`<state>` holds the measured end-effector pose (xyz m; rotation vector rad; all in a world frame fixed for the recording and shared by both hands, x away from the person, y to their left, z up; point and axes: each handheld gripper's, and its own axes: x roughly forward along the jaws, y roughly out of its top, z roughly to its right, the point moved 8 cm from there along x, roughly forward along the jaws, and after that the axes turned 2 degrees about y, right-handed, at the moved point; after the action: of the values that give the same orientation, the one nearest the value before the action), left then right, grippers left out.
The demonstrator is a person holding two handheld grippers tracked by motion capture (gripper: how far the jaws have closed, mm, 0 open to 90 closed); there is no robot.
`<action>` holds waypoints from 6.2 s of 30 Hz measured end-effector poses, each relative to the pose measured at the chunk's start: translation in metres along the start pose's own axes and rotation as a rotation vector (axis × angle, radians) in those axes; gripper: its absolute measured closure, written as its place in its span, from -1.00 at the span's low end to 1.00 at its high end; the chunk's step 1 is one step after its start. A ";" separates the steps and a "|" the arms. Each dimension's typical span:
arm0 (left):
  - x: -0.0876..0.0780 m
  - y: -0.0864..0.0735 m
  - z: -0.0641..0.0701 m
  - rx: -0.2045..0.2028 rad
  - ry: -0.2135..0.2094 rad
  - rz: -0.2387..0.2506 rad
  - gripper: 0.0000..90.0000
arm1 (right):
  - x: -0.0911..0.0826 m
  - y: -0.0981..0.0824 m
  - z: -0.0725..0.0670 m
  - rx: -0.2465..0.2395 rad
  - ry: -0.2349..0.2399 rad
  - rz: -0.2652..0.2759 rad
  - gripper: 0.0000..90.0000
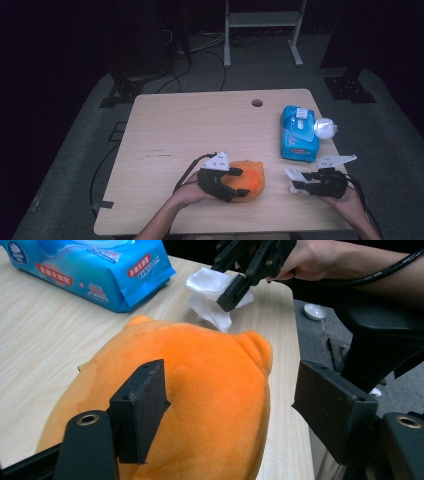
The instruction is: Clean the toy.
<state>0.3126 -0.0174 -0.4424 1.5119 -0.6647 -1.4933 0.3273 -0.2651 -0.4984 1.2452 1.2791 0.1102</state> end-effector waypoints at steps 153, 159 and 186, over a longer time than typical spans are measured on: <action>-0.095 -0.068 -0.067 -0.175 0.405 0.061 -0.54 | -0.011 0.014 -0.009 -0.007 -0.020 0.124 -0.25; -0.099 -0.080 -0.067 -0.197 0.415 0.055 -0.55 | -0.012 0.014 -0.009 -0.007 -0.021 0.125 -0.26; -0.115 -0.108 -0.061 -0.257 0.443 0.038 -0.58 | -0.012 0.012 -0.010 -0.005 -0.019 0.121 -0.27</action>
<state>0.3342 0.1443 -0.4849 1.5461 -0.2280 -1.1107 0.3213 -0.2620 -0.4796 1.3162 1.1860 0.1885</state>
